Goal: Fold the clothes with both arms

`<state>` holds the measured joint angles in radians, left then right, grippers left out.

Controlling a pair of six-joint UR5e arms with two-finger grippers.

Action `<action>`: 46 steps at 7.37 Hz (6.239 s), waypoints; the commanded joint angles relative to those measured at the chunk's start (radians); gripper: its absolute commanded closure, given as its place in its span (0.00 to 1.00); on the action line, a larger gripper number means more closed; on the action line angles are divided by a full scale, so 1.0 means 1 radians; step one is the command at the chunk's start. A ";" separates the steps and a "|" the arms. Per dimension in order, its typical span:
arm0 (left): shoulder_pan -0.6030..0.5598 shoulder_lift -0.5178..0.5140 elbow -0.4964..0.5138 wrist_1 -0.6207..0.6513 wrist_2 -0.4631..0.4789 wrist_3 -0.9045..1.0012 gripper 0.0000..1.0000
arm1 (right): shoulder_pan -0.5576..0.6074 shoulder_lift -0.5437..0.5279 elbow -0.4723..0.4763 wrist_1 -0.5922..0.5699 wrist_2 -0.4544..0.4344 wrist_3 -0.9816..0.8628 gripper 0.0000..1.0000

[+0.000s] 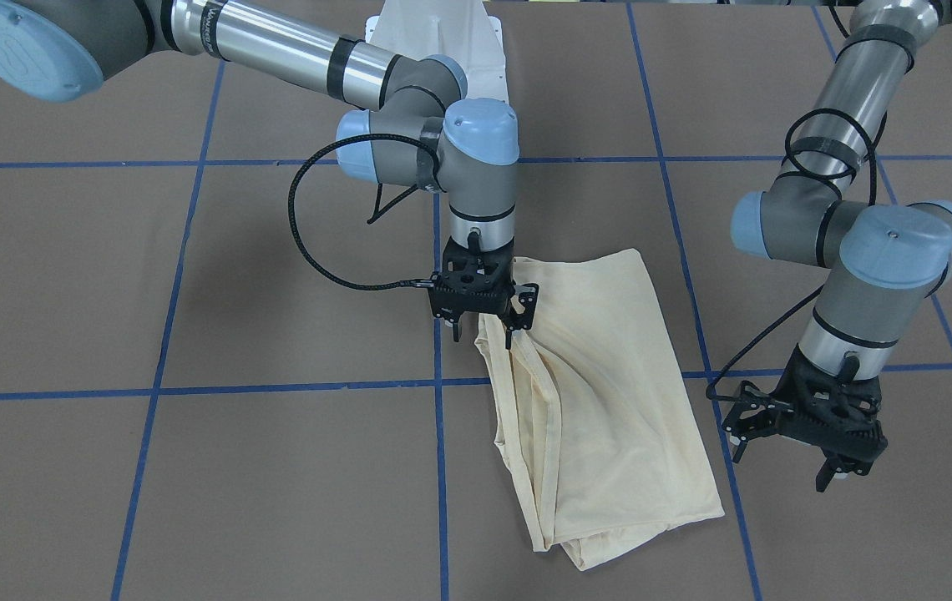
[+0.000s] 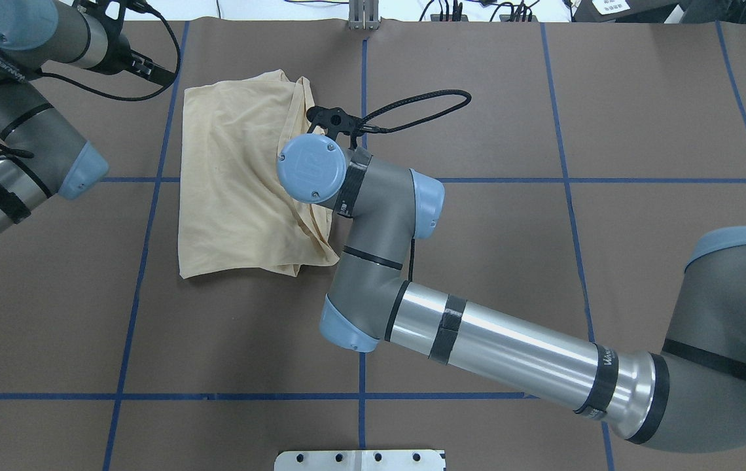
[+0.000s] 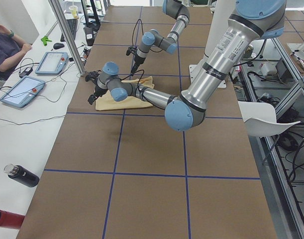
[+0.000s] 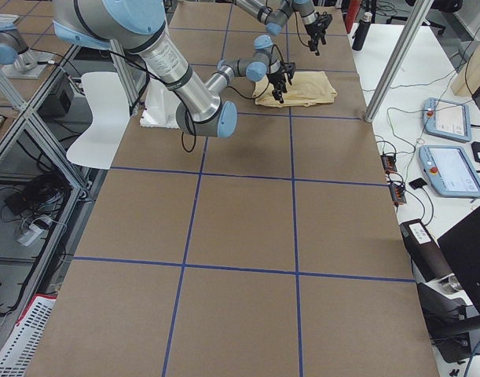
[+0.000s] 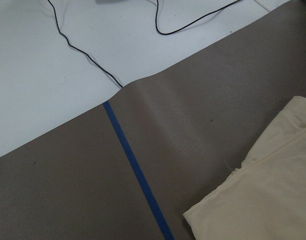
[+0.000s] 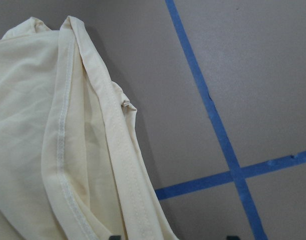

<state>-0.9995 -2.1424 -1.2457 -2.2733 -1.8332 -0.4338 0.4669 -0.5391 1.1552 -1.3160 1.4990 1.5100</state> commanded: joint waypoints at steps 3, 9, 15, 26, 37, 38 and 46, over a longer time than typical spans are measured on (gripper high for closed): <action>-0.001 0.010 -0.012 0.000 0.000 0.000 0.00 | -0.034 0.011 -0.044 0.001 -0.036 -0.002 0.44; -0.001 0.012 -0.012 0.000 0.000 0.000 0.00 | -0.045 0.019 -0.078 0.001 -0.059 -0.002 0.77; -0.001 0.012 -0.024 0.002 0.000 -0.019 0.00 | -0.039 -0.121 0.111 0.000 -0.048 -0.007 1.00; 0.001 0.016 -0.031 0.002 -0.001 -0.020 0.00 | -0.088 -0.367 0.549 -0.197 -0.028 -0.140 0.00; 0.001 0.016 -0.031 0.002 -0.001 -0.022 0.00 | -0.116 -0.366 0.501 -0.238 -0.031 -0.544 0.87; 0.001 0.016 -0.031 0.002 -0.001 -0.022 0.00 | -0.119 -0.372 0.503 -0.238 -0.032 -0.544 0.87; 0.001 0.016 -0.032 0.002 -0.001 -0.022 0.00 | -0.105 -0.487 0.641 -0.227 -0.002 -0.528 1.00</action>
<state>-0.9987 -2.1261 -1.2777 -2.2718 -1.8347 -0.4556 0.3565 -0.9779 1.7500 -1.5440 1.4792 0.9719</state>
